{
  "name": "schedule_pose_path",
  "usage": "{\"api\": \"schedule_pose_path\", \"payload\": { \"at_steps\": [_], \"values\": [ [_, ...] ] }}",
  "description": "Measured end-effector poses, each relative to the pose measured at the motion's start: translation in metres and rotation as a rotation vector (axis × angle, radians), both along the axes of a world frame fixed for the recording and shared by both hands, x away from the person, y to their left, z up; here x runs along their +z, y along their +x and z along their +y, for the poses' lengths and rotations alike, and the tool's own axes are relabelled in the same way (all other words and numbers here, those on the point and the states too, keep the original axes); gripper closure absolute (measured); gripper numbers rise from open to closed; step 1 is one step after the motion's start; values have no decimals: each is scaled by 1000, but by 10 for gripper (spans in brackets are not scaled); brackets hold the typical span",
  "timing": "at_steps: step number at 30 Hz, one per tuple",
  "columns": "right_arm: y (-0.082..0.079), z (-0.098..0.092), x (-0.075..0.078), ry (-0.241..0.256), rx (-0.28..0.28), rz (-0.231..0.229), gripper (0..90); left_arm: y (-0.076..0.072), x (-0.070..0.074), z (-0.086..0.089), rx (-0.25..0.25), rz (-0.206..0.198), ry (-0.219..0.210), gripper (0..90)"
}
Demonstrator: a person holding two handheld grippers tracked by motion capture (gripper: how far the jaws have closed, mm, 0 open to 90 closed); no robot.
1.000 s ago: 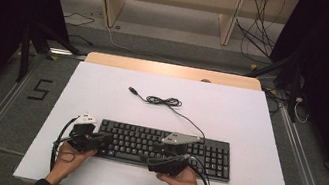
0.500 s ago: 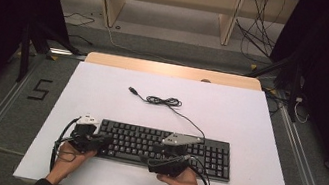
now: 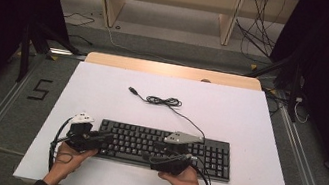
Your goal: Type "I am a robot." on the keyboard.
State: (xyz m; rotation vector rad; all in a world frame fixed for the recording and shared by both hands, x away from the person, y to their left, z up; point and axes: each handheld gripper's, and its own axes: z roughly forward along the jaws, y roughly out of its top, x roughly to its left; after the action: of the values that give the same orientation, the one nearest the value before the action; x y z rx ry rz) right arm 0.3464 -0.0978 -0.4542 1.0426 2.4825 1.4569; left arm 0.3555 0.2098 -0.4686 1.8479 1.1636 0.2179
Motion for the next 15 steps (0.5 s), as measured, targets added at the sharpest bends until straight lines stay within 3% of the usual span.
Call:
{"api": "schedule_pose_path", "payload": {
  "at_steps": [5, 15],
  "values": [
    [2, 0, -1, -17, -11, 1, 541, -5, 2, 1, -17, -4, -29, 553],
    [5, 3, -4, -37, -13, -8, 783, -18, 7, 0, -44, -72, -82, 387]
  ]
}}
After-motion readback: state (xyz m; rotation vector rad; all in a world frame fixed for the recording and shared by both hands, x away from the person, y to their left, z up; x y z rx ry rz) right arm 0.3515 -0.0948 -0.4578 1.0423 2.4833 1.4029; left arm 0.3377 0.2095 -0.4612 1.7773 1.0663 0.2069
